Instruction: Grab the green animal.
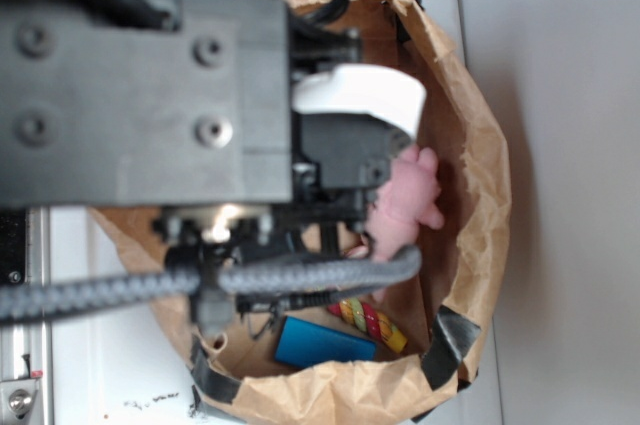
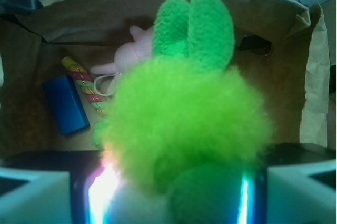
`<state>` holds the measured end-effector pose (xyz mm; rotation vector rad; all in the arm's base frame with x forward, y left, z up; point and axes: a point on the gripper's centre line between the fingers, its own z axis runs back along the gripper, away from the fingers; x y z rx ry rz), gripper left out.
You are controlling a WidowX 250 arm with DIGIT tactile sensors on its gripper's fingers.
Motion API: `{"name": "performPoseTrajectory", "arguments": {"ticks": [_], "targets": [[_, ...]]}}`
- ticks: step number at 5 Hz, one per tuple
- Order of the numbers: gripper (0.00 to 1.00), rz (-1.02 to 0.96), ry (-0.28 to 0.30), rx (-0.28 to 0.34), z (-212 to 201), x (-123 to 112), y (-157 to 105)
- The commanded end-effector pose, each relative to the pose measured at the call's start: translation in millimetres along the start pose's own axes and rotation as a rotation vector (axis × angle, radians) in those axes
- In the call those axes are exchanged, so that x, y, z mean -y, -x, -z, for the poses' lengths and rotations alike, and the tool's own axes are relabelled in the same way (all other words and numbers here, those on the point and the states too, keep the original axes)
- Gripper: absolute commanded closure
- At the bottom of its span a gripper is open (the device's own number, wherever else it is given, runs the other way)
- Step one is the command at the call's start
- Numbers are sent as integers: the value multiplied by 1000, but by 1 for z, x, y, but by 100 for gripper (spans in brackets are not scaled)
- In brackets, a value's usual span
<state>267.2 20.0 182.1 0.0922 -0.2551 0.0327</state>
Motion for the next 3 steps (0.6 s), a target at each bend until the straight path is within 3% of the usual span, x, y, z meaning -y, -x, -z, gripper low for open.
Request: {"name": "performPoseTrajectory", "arguments": {"ticks": [1, 2, 3], "targets": [[100, -14, -13, 77, -23, -7, -4], [100, -26, -14, 64, -22, -7, -4], [100, -27, -39, 95, -19, -3, -5]]}}
